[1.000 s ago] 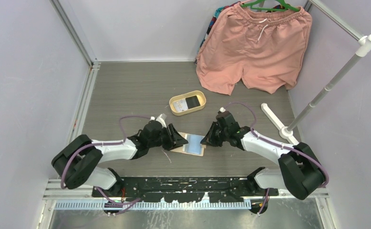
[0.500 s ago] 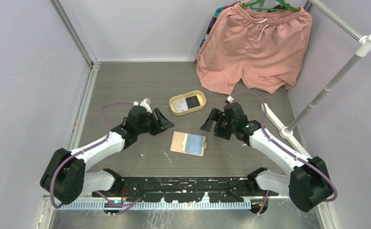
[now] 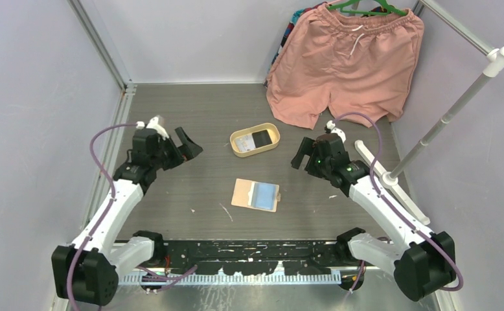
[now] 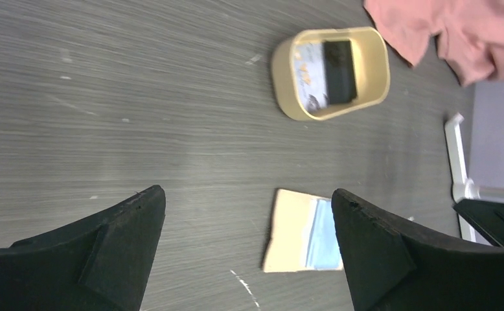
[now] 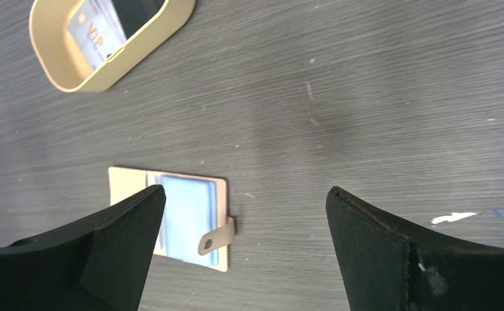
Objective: Take the credit cards out of the card holder
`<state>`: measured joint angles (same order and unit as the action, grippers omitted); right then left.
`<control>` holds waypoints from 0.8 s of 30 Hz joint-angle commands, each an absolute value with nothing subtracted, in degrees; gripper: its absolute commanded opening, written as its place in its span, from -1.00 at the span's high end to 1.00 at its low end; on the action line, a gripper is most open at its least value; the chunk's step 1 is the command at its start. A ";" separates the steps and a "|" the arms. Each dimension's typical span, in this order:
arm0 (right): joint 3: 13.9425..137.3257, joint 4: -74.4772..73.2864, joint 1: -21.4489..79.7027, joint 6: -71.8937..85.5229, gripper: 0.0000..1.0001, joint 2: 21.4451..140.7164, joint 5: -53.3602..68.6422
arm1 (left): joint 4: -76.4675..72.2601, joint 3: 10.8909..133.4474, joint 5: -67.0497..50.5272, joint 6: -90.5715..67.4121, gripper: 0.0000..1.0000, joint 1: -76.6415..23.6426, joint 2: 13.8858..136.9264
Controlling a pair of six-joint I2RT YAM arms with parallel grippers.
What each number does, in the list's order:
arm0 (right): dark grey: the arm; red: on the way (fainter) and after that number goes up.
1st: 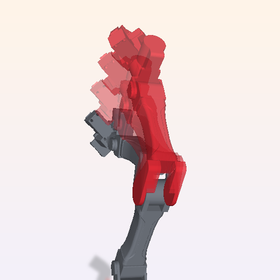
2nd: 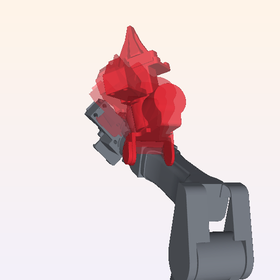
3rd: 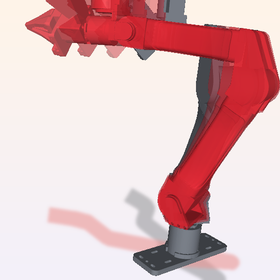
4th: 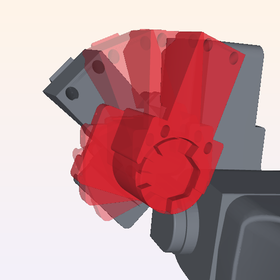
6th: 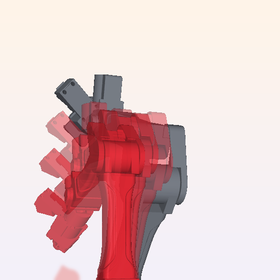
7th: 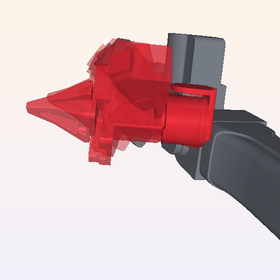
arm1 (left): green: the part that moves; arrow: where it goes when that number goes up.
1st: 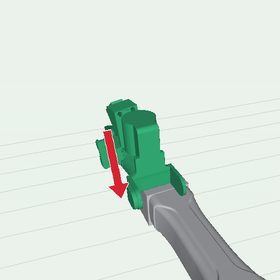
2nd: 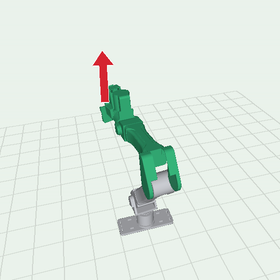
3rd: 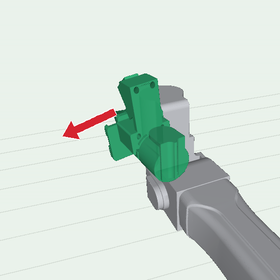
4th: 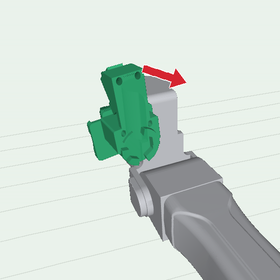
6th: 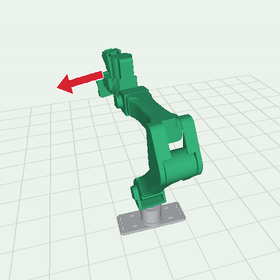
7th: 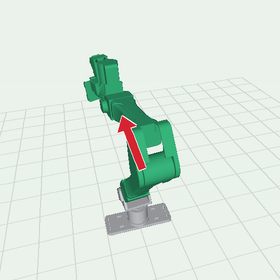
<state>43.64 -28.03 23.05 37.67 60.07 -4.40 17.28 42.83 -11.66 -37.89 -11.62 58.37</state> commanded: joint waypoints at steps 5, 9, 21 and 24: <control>46.81 -29.30 21.23 35.45 -0.99 56.52 -14.07 | 21.76 44.50 -14.73 -31.27 -0.99 -2.20 53.93; 46.78 -29.07 21.04 35.31 -1.00 56.52 -13.19 | 22.77 45.06 -14.37 -30.09 -0.99 -1.46 54.02; 44.37 -25.51 20.99 33.12 -0.99 52.35 -14.19 | 22.34 46.17 -15.82 -29.56 -0.99 -1.22 54.77; 45.03 -26.62 21.00 31.41 -0.99 51.08 -17.88 | 21.45 45.79 -15.70 -29.41 -0.99 -1.23 54.78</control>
